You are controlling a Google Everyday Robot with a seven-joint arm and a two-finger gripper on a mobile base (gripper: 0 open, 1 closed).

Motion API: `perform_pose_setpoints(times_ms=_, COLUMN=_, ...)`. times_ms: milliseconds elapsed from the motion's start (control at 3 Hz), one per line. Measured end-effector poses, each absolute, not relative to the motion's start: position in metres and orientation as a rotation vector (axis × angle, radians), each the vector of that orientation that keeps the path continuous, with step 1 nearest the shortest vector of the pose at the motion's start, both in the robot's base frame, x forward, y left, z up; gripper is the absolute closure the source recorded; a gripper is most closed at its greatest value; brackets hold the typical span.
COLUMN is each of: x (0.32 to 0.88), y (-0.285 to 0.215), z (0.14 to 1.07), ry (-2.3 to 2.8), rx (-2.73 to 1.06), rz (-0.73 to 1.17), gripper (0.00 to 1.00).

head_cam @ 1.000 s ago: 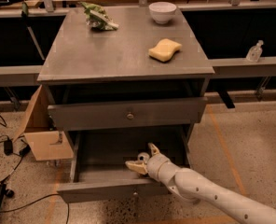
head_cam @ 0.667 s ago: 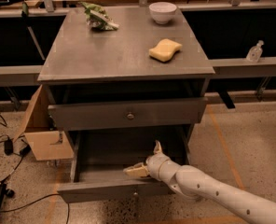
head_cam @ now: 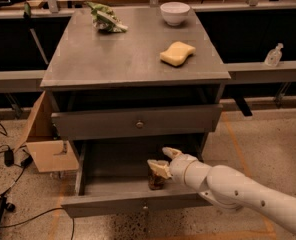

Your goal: Place orange can into middle drawer

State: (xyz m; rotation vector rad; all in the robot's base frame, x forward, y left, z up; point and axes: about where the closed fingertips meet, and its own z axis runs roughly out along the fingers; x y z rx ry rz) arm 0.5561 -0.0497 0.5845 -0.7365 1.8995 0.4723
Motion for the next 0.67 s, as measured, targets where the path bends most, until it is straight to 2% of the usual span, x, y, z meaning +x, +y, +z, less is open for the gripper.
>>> perform_pose_setpoints(times_ms=333, x=0.540, y=-0.069, z=0.658, ry=1.891, rx=-0.700, rz=0.428, gripper=0.72)
perform_pose_setpoints(times_ms=667, x=0.539, y=-0.072, z=0.674, ry=1.878, rx=-0.716, rz=0.392, gripper=0.71)
